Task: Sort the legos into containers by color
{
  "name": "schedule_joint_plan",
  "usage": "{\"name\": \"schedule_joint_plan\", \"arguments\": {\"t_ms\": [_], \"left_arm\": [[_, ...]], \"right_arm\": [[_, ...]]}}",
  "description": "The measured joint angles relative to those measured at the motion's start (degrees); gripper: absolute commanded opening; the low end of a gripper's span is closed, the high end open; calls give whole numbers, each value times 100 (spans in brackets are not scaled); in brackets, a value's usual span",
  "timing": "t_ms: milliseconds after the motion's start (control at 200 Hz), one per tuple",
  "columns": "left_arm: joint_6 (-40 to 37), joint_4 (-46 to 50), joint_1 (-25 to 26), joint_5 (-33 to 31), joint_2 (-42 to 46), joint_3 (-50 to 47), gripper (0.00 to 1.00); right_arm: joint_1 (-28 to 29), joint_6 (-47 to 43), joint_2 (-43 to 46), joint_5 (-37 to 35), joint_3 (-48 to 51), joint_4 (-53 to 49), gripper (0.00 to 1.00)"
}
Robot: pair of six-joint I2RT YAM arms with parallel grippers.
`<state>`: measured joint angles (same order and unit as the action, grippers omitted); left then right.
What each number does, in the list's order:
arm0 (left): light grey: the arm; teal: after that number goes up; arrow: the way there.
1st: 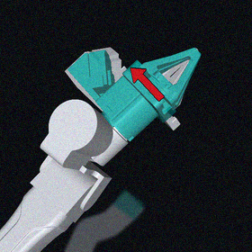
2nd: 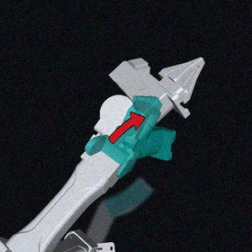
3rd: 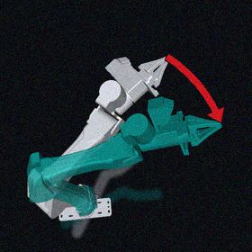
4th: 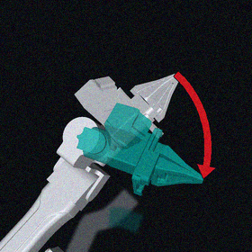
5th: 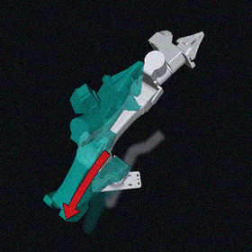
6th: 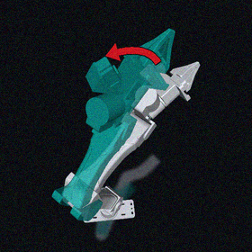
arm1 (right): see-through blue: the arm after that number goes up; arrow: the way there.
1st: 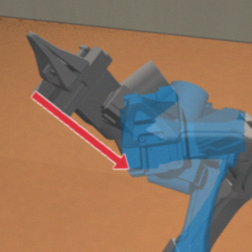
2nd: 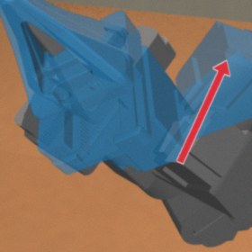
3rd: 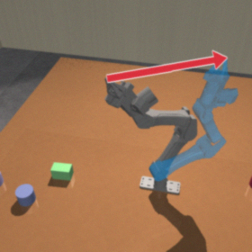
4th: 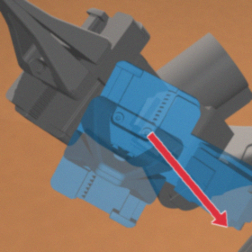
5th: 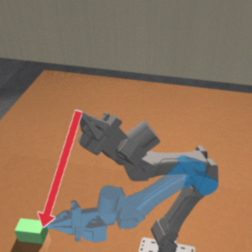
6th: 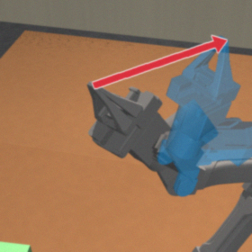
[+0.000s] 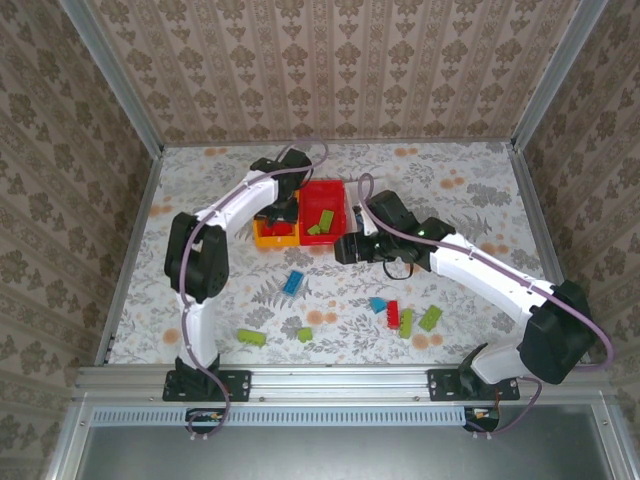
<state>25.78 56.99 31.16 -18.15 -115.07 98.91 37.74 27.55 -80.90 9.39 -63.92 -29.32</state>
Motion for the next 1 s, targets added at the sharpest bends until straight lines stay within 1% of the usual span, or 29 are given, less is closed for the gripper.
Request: {"name": "schedule_joint_plan", "arguments": {"t_ms": [130,280,460,600,750,865,1000], "left_arm": [[195,-37,68,-15,933,-485,64],[520,-120,-31,24,2422,-1591,67],[787,-96,-326,195,4002,-3075,69],[929,-31,-398,382,4999,-3888,69],[981,-13,-400,546,5829,-4277,71],[981,7,-398,673,6380,-4426,71],[973,79,-420,785,6671,-4478,71]], "right_arm": [[459,-37,-380,-35,-116,-61,76],[957,199,-1117,-85,-264,157,80],[1137,1113,-1753,-356,-358,387,86],[1270,1987,-2391,-654,-938,280,92],[1569,2693,-3147,-839,-1749,-13,92],[1757,2997,-3661,-992,-2446,-483,86],[1856,3300,-4192,-1121,-3285,-1158,78]]}}
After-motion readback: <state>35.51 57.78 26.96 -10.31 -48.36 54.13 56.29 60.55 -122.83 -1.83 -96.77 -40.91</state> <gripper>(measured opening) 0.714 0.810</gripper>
